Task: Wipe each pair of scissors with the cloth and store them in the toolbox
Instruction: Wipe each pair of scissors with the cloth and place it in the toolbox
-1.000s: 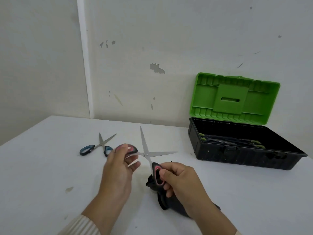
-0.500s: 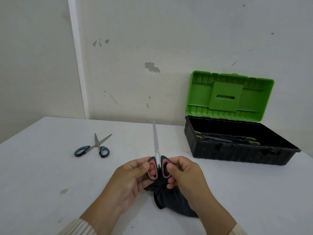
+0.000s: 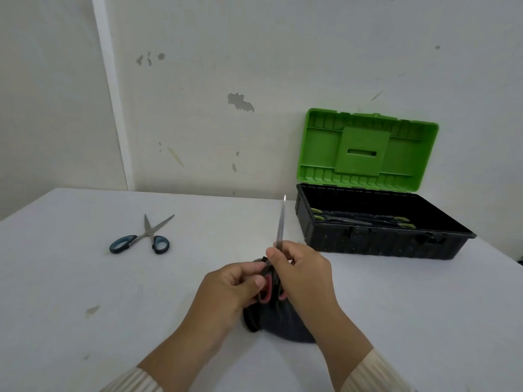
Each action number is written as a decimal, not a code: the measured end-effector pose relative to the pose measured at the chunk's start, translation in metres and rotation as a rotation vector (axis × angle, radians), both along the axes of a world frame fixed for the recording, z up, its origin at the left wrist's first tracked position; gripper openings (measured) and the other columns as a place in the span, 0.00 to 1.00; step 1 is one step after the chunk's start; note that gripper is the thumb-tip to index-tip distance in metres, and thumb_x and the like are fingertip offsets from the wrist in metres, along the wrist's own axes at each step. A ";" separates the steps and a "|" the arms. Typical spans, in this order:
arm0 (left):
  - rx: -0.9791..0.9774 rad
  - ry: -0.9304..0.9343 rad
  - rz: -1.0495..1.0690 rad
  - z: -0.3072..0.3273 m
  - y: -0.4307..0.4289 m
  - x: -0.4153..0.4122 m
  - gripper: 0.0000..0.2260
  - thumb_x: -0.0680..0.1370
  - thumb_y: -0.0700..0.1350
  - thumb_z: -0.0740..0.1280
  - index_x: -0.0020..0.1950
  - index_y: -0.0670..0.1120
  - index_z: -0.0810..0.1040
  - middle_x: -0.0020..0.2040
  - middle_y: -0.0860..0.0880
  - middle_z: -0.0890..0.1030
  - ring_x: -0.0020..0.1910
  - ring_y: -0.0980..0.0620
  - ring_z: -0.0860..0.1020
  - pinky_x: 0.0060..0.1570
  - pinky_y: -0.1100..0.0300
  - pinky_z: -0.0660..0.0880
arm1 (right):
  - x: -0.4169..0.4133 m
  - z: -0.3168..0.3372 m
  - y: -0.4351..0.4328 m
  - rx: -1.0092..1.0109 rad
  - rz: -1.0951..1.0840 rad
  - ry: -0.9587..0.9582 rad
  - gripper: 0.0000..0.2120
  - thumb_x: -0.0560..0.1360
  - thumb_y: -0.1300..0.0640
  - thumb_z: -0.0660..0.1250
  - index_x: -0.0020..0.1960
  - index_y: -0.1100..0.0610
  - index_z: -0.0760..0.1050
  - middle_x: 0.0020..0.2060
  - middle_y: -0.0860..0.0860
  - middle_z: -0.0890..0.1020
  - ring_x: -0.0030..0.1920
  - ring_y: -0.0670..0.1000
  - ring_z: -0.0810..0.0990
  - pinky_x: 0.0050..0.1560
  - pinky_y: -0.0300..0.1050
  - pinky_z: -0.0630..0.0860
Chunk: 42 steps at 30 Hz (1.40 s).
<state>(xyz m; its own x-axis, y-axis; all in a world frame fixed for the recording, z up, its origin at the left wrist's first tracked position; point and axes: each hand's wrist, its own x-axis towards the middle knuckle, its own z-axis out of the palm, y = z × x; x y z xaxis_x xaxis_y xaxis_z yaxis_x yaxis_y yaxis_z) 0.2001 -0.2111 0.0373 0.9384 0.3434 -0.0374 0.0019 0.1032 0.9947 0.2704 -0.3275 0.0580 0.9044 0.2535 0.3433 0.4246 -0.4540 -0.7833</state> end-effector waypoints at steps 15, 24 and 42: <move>0.902 0.278 -0.482 -0.017 -0.152 0.085 0.22 0.78 0.45 0.57 0.72 0.47 0.66 0.73 0.47 0.67 0.70 0.47 0.68 0.72 0.54 0.62 | 0.058 0.007 -0.148 -0.329 -0.257 0.038 0.05 0.77 0.54 0.61 0.44 0.52 0.75 0.34 0.48 0.76 0.30 0.42 0.73 0.25 0.27 0.66; 1.354 0.166 -0.351 -0.038 -0.168 0.141 0.25 0.82 0.52 0.48 0.78 0.46 0.53 0.79 0.48 0.53 0.77 0.51 0.50 0.76 0.50 0.45 | 0.161 0.073 -0.199 -0.677 -0.259 -0.351 0.08 0.76 0.54 0.61 0.51 0.54 0.77 0.37 0.53 0.76 0.37 0.53 0.73 0.34 0.42 0.68; 1.361 0.159 -0.225 -0.044 -0.170 0.152 0.24 0.82 0.52 0.48 0.77 0.47 0.54 0.78 0.52 0.56 0.77 0.54 0.52 0.76 0.53 0.45 | 0.318 0.015 -0.205 -1.235 -0.098 -0.029 0.12 0.72 0.64 0.59 0.49 0.59 0.80 0.49 0.54 0.83 0.48 0.56 0.80 0.47 0.45 0.76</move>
<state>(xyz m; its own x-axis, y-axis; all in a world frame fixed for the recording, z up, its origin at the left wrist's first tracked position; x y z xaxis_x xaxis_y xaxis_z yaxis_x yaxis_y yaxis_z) 0.3516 -0.3812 -0.0072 0.9952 0.0391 0.0900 0.0105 -0.9543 0.2985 0.5886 -0.5321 0.0727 0.9337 0.3535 -0.0572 0.3576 -0.9120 0.2011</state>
